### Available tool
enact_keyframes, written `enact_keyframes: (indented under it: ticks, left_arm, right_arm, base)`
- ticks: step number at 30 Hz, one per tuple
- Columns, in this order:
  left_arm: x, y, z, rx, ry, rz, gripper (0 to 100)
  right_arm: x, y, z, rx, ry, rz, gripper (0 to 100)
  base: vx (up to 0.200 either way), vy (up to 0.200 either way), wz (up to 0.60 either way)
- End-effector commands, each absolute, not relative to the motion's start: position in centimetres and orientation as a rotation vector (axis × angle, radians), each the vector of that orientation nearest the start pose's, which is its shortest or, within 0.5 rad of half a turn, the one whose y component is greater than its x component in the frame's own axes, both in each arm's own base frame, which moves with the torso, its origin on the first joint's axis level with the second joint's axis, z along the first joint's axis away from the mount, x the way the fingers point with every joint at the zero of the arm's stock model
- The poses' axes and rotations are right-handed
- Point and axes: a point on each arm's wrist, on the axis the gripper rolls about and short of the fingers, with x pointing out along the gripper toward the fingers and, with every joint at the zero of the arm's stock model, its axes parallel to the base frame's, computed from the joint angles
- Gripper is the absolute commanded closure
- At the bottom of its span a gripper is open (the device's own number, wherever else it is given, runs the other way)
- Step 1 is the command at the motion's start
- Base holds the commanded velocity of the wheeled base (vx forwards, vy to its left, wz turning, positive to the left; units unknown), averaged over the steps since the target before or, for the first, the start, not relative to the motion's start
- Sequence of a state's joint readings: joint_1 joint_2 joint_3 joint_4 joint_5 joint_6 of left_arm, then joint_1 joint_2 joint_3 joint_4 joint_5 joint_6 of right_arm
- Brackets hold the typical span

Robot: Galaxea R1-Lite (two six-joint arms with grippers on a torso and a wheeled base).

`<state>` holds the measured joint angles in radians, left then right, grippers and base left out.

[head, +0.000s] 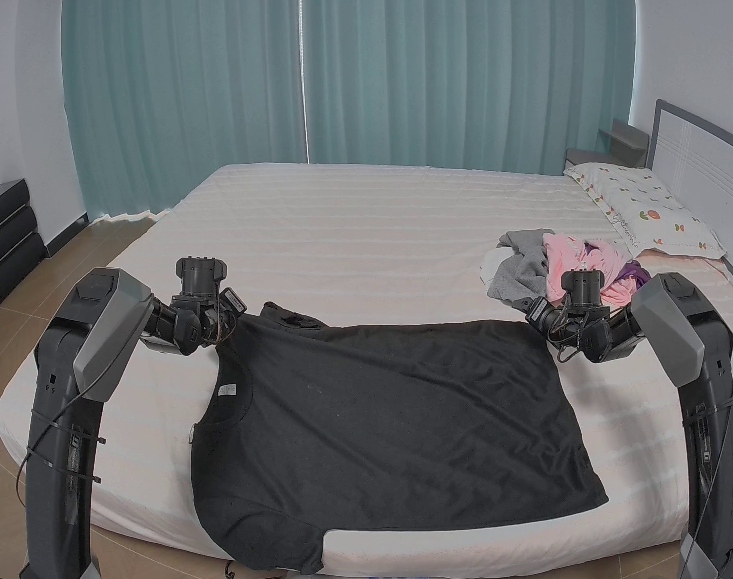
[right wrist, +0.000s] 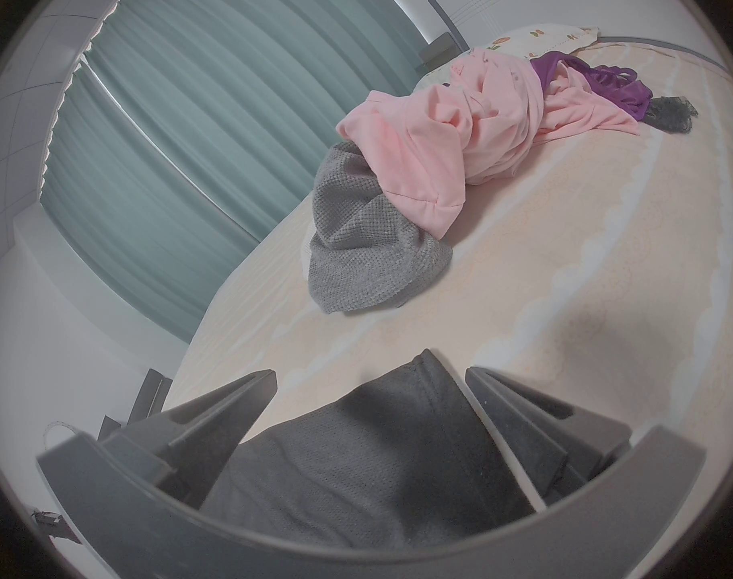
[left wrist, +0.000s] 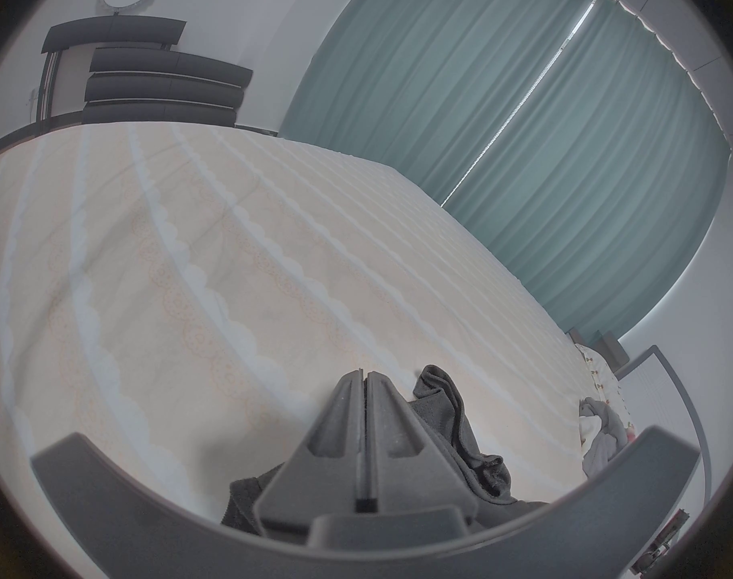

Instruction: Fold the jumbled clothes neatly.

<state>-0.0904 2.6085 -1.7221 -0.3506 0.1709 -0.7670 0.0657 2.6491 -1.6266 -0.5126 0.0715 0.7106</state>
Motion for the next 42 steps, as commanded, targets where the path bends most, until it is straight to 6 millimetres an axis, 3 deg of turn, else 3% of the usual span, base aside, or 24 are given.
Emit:
enact_keyframes:
  ticks: [1,6,7,15,21,26,42]
  left_arm:
    - [51.3,-4.3,1.4,-0.679,0.469,0.276,100]
    - [51.3,-4.3,1.4,-0.679,0.47,0.275,100]
    - [51.3,-4.3,1.4,-0.679,0.47,0.275,100]
    - [51.4,-4.4,1.3,-0.679,0.47,0.274,100]
    - [51.6,-4.3,1.9,-0.684,0.445,0.265,100]
    - [52.3,-4.4,2.9,-0.692,0.407,0.252,100]
    - [53.8,-4.5,6.5,-0.714,0.282,0.204,100]
  right_arm:
    - [51.2,3.3,-2.4,0.696,0.531,-0.055,0]
    - [51.5,3.0,-2.9,0.697,0.544,-0.066,0]
    - [51.6,3.0,-3.0,0.697,0.547,-0.067,100]
    - [51.7,2.9,-2.9,0.701,0.547,-0.066,100]
    - [52.5,1.8,-1.7,0.722,0.479,-0.07,100]
    - [52.7,0.3,-0.6,0.733,0.427,-0.084,100]
    - [53.4,-1.0,3.0,0.73,0.261,-0.095,100]
  base:
    - [0.0,0.0,0.0]
    - [0.0,0.0,0.0]
    - [0.0,0.0,0.0]
    - [0.0,0.0,0.0]
    - [0.0,0.0,0.0]
    - [0.0,0.0,0.0]
    - [0.0,0.0,0.0]
